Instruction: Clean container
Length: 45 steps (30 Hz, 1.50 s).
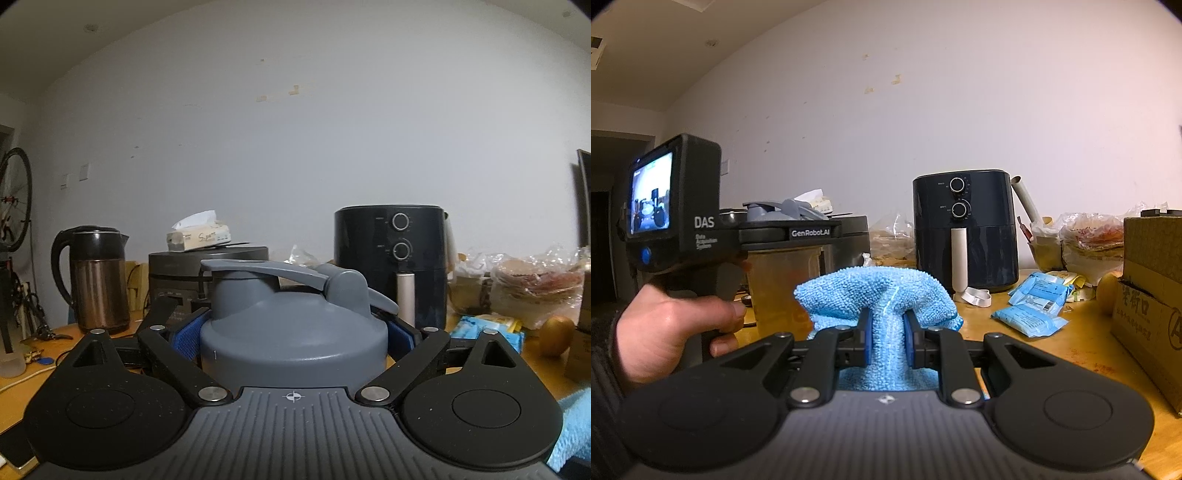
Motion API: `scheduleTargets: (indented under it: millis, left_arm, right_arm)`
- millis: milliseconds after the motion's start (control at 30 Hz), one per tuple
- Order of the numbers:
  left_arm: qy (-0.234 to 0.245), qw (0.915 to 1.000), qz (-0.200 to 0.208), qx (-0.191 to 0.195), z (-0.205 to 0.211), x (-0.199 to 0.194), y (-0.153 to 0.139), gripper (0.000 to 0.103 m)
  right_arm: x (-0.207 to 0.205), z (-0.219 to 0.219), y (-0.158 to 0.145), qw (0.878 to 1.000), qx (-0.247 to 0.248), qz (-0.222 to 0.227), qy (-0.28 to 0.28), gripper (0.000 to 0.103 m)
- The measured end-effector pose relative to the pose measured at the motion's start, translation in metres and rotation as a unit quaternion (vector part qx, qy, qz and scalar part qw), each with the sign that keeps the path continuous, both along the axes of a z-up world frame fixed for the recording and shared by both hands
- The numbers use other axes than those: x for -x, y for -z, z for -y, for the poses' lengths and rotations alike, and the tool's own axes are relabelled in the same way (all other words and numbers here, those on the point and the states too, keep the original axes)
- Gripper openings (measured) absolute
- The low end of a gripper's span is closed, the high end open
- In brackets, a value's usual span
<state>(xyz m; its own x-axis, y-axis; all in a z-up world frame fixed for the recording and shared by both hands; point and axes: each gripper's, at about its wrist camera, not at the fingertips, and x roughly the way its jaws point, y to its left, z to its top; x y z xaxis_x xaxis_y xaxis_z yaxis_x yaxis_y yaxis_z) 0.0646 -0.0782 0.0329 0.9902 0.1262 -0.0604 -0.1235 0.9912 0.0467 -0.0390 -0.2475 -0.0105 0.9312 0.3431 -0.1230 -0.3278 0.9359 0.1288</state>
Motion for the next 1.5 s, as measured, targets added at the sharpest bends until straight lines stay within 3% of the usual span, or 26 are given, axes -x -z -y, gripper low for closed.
scheduleTargets:
  millis: [800, 1167, 1500]
  left_arm:
    - [0.133, 0.9911, -0.001, 0.001, -0.032, -0.001, 0.004, 0.096]
    - [0.195, 0.9807, -0.001, 0.002, -0.048, -0.006, 0.006, 0.095]
    - [0.259, 0.9658, 0.005, 0.002, -0.061, -0.01, 0.008, 0.095]
  right_arm:
    - [0.002, 0.001, -0.002, 1.0, 0.0, 0.001, -0.005, 0.015]
    - [0.001, -0.003, -0.003, 1.0, 0.003, 0.002, -0.011, 0.015]
    - [0.0, -0.007, -0.004, 1.0, 0.006, 0.002, -0.015, 0.015]
